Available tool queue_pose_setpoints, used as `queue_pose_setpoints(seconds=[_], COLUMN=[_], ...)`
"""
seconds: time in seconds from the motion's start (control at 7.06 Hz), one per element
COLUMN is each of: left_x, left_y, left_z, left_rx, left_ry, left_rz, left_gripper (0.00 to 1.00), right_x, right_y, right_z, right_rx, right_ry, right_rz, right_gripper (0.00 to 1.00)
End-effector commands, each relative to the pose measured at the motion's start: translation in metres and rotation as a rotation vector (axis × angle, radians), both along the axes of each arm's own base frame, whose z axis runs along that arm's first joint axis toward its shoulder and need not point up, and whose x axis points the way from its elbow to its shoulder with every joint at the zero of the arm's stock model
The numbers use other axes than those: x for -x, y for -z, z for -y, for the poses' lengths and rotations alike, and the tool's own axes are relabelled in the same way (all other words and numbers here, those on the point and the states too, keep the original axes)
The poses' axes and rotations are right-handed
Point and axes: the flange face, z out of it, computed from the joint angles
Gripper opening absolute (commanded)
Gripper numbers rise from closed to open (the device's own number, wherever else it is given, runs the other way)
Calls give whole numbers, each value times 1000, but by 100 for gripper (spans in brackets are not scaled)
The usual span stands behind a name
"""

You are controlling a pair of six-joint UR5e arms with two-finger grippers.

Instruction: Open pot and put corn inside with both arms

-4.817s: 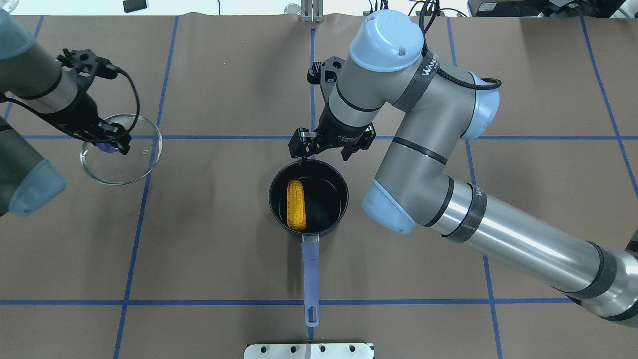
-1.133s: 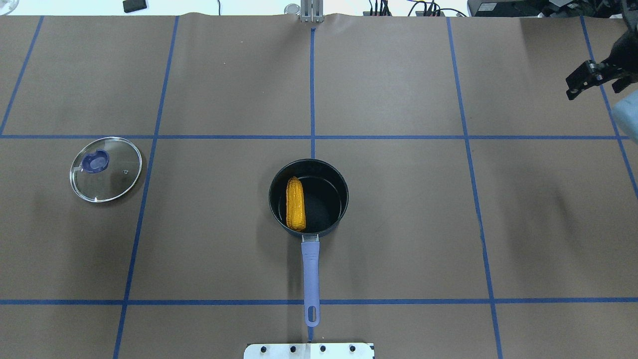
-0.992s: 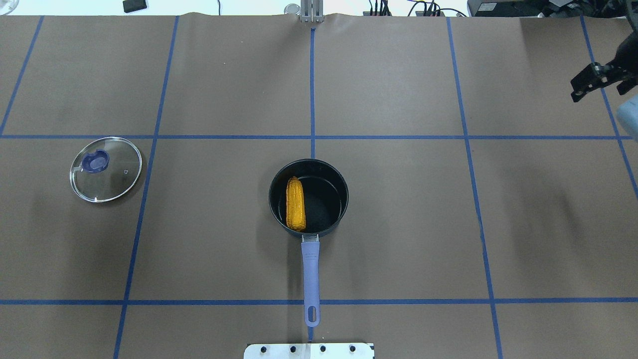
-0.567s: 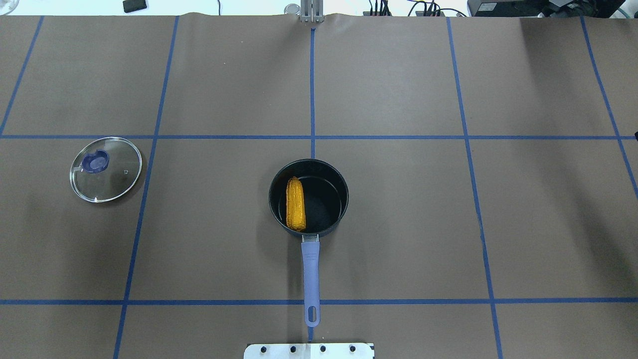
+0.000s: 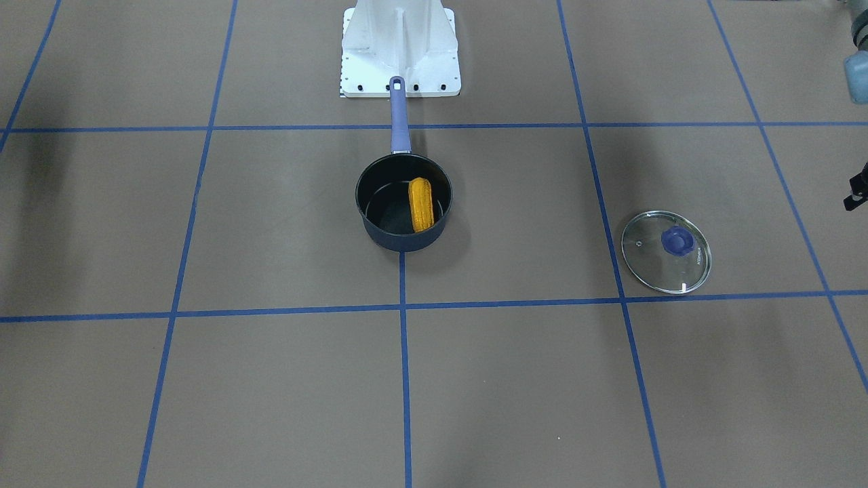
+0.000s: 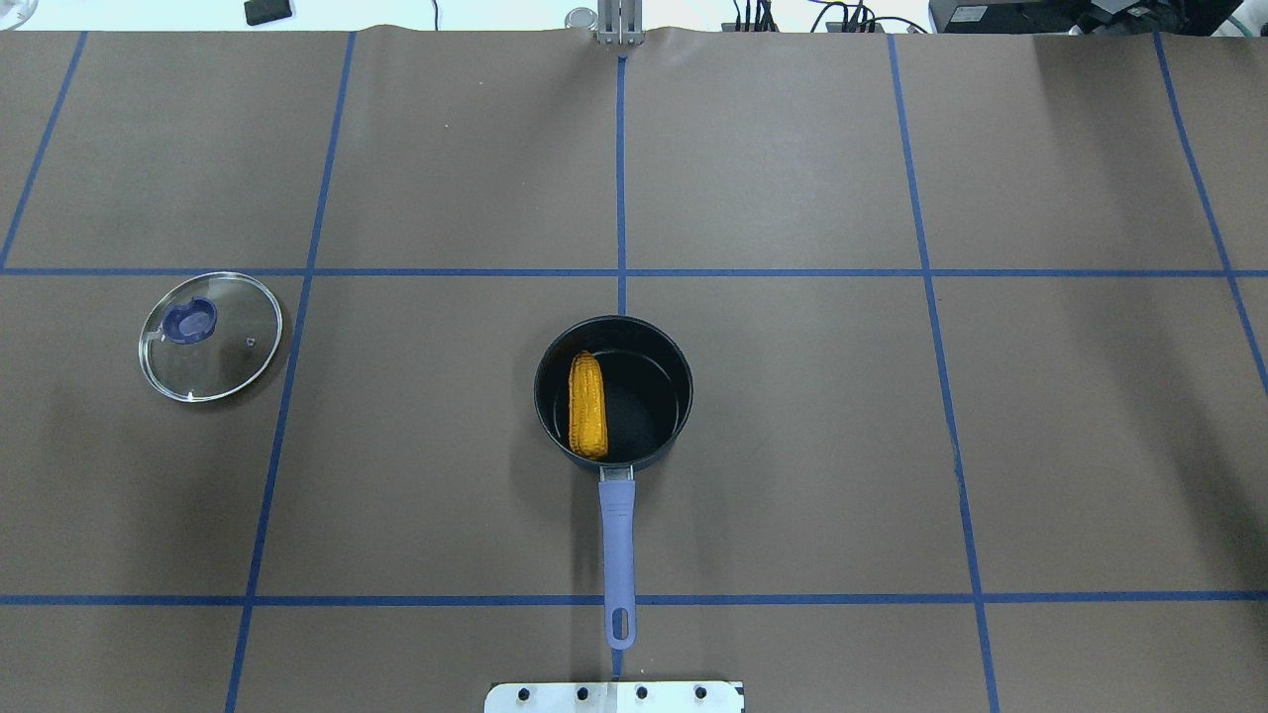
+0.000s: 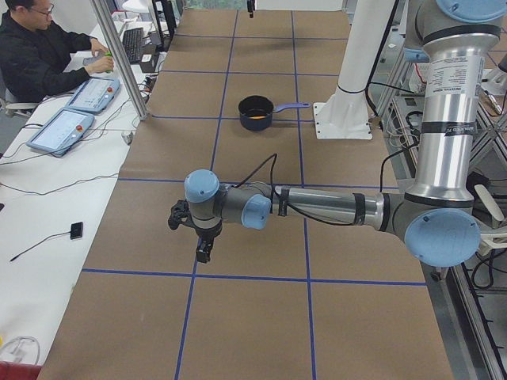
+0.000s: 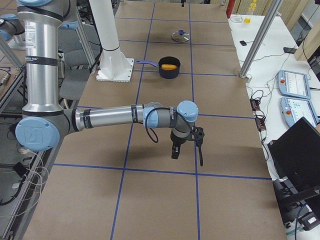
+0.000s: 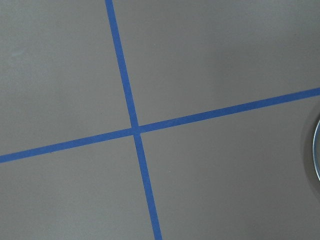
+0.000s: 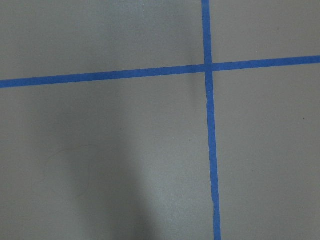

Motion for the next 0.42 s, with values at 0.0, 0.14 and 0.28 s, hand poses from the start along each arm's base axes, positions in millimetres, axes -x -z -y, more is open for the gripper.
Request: queue_pose_setpoints(seconds=[0.0,0.14,0.28], left_x=[0,0,0], left_y=[-2,-3,-3], left_z=[-3,-3,-3], left_rx=[5,6,6], left_ry=[0,0,0], left_rz=[-1,0,0], left_gripper=[99,99,99], right_x=[-1,0,0], right_y=[3,5,6], right_z=[1,3,3], right_rx=[-11,-14,-16], right_ry=[-2,-2,-3], right_rz=[4,5,7], right_gripper=[100,100,100])
